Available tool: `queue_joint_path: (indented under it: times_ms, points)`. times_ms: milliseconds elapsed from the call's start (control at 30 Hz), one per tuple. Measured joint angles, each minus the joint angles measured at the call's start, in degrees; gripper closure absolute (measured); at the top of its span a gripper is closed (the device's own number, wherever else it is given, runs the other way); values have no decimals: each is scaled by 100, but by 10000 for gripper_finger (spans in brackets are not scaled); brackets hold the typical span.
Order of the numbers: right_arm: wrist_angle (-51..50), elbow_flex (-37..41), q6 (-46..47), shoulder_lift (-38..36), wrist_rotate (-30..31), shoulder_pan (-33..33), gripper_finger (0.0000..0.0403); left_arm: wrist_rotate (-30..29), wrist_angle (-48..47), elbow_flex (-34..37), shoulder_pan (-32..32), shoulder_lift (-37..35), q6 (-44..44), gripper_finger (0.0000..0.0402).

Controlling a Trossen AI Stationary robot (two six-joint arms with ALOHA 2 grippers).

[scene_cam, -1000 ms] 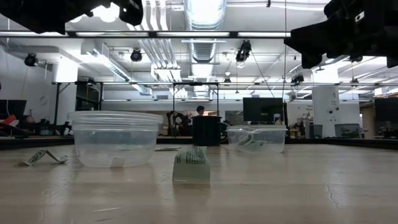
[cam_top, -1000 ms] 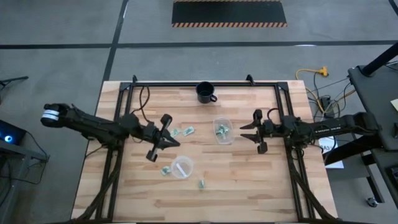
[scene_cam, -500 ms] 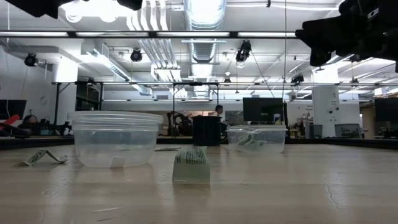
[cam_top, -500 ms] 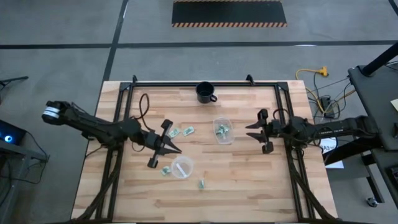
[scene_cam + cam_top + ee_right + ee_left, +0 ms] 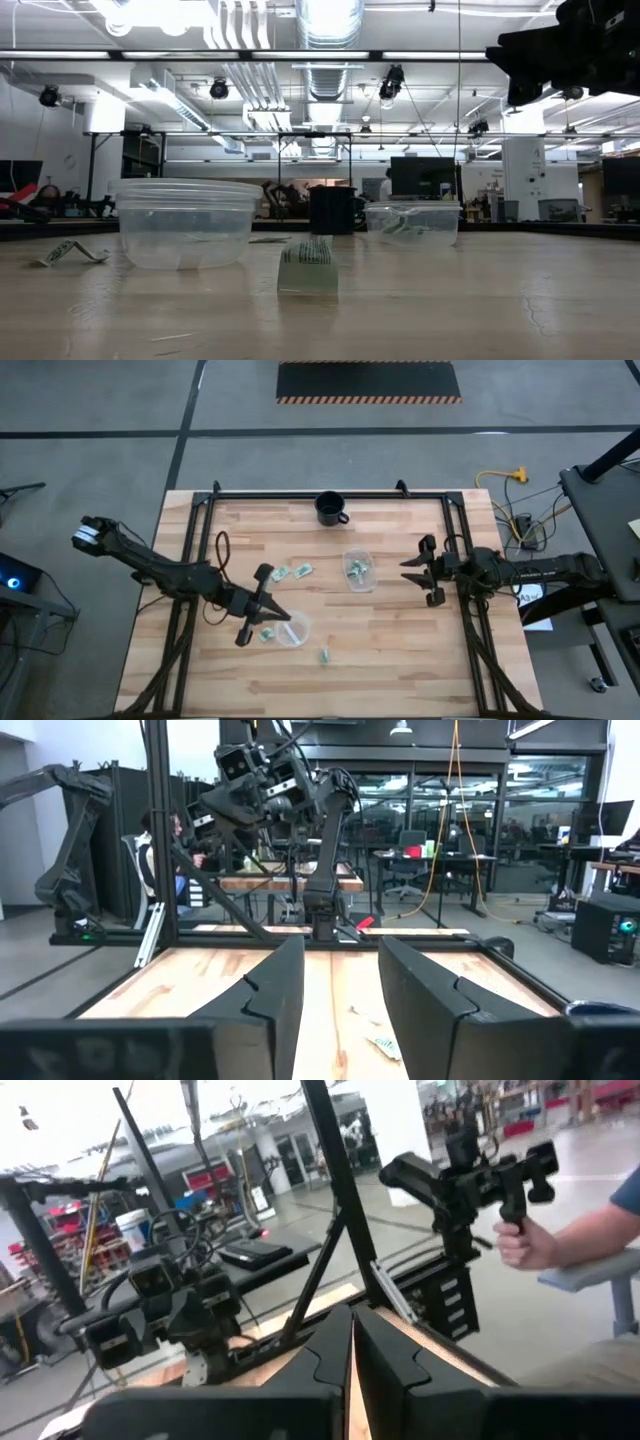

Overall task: Pick and place items into bin
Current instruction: Put the white stevia packet into the left transparent bin

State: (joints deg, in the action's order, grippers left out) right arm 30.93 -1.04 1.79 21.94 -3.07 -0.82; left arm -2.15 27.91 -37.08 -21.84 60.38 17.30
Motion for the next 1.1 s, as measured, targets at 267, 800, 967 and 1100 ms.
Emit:
queue_joint_path:
  times_ms: [267, 800, 967, 1100]
  points:
    - [-1080, 0, 18, -804, 20, -119, 289, -441, -505, -181, -170, 125, 133, 402]
    - [-2887, -2, -77, -2195, 28, -299, 293, -1180, -2065, -1175, -436, 970, 264, 402]
    - [-2948, 0, -259, -2141, 56, -297, 292, -1468, -2647, -1815, -491, 1567, 265, 402]
    - [-3158, -2, -576, -2145, 84, -297, 289, -1474, -3222, -2309, -503, 2006, 263, 402]
